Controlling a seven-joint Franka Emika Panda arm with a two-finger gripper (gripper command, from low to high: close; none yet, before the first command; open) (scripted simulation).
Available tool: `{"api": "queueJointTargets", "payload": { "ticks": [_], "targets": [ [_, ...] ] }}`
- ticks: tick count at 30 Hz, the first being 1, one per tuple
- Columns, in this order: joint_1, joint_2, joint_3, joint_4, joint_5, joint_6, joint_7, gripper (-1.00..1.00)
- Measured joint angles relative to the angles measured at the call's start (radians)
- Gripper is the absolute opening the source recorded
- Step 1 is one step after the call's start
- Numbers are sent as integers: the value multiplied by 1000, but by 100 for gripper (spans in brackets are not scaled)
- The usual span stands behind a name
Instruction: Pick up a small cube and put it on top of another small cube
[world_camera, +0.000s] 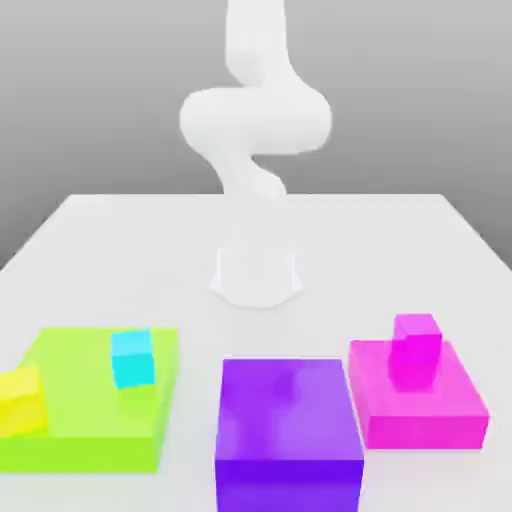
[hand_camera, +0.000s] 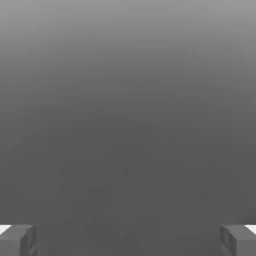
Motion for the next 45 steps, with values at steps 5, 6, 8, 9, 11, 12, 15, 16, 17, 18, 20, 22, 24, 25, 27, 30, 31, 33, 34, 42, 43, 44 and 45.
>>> {"api": "queueJointTargets", "payload": {
  "ticks": [5,6,8,9,11,12,15,16,17,18,20,22,24,25,27,30,31,33,34,42,43,44,45],
  "targets": [
    [71,187,0,47,12,29,-124,0],
    [84,224,1,57,15,34,-148,0],
    [109,296,4,75,19,45,-195,0],
    [121,333,6,85,22,50,-220,0],
    [142,405,13,103,26,62,-267,0],
    [152,441,17,112,28,67,-291,0],
    [178,550,33,140,29,83,-359,0],
    [187,586,40,149,29,89,-381,0],
    [202,622,46,158,28,95,-402,0],
    [211,659,52,168,26,100,-423,0],
    [236,731,62,186,19,111,-463,0],
    [249,804,75,204,8,123,-500,0],
    [261,877,87,223,-5,134,-537,0],
    [268,913,93,232,-13,139,-554,0],
    [283,986,106,251,-33,150,-585,0],
    [308,1096,123,279,-67,165,-630,0],
    [317,1133,128,288,-80,170,-644,0],
    [336,1206,136,307,-107,180,-671,0],
    [345,1243,137,316,-119,190,-681,0],
    [367,1382,121,351,-146,277,-679,-100],
    [367,1382,121,351,-145,277,-680,-100],
    [369,1397,118,355,-148,288,-678,-100],
    [368,1387,119,353,-146,280,-680,-100]
  ]
}}
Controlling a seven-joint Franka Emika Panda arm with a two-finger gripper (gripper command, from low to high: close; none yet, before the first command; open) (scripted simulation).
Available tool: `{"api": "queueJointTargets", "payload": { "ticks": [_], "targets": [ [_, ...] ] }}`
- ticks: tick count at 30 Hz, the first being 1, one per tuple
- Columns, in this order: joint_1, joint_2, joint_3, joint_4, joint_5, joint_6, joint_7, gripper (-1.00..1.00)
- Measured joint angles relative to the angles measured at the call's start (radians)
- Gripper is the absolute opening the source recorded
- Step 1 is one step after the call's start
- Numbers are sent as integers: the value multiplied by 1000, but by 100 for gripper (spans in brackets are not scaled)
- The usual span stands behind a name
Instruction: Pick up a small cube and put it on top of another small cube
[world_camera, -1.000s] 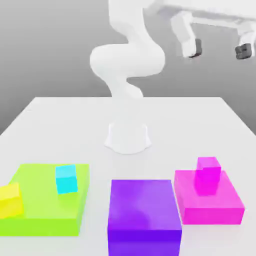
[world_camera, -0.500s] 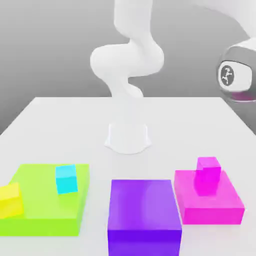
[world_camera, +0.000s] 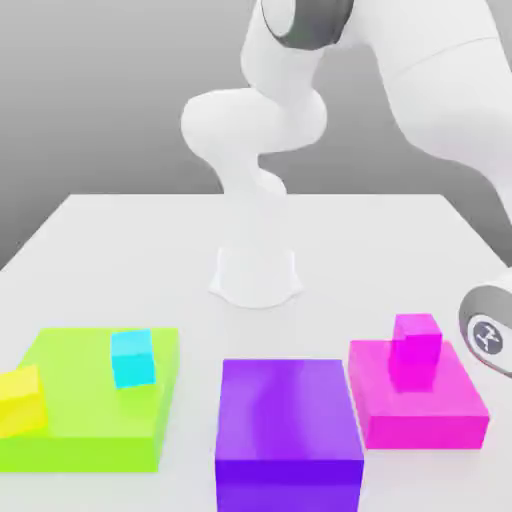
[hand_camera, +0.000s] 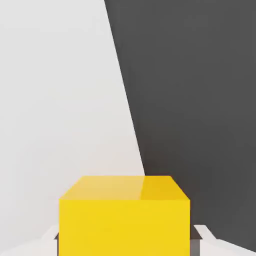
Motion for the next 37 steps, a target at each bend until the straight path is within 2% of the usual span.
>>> {"api": "queueJointTargets", "payload": {
  "ticks": [5,18,28,30,34,35,37],
  "targets": [
    [-14,-156,25,-65,28,-90,-19,-100],
    [-8,-629,107,-497,151,-126,-119,-100],
    [71,-1001,105,-833,257,-157,-212,-100],
    [77,-1005,110,-874,263,-119,-216,-100],
    [71,-882,121,-910,240,38,-199,-100],
    [68,-858,123,-914,233,67,-194,100],
    [68,-858,123,-914,233,67,-194,100]
  ]
}}
